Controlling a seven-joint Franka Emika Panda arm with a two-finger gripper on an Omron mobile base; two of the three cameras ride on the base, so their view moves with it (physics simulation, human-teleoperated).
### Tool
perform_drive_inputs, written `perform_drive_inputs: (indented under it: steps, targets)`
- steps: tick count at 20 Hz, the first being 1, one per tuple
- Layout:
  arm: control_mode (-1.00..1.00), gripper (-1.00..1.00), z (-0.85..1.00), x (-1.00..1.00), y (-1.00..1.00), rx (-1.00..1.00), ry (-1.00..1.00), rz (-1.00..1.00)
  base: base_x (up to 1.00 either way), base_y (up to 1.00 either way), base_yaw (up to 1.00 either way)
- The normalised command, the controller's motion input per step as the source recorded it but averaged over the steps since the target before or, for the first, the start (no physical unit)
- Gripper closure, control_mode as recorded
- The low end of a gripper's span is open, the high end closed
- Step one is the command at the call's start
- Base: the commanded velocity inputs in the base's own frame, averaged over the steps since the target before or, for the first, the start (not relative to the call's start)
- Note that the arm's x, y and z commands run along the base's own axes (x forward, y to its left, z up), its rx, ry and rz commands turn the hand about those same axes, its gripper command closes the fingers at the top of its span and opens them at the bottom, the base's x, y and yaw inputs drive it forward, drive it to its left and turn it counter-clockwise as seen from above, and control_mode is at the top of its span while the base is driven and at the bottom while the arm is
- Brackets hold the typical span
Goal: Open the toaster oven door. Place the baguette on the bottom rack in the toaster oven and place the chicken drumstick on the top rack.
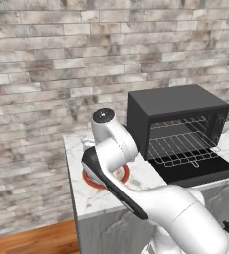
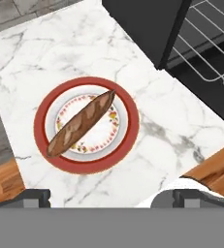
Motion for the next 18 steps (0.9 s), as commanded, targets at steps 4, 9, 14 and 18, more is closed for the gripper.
perform_drive_inputs:
  steps: [4, 9, 14, 18]
  targets:
    - [-1.0, -1.0, -0.1, 0.2, -0.34, 0.0, 0.04, -0.15, 0.0, 0.0, 0.0]
    - [-1.0, -1.0, -0.13, 0.33, -0.2, 0.09, 0.28, 0.0, 0.0, 0.0, 0.0]
    - [-1.0, -1.0, -0.14, 0.26, -0.09, 0.12, 0.21, 0.0, 0.0, 0.0, 0.0]
    - [-1.0, -1.0, -0.29, 0.15, 0.03, 0.03, 0.01, 0.0, 0.0, 0.0, 0.0]
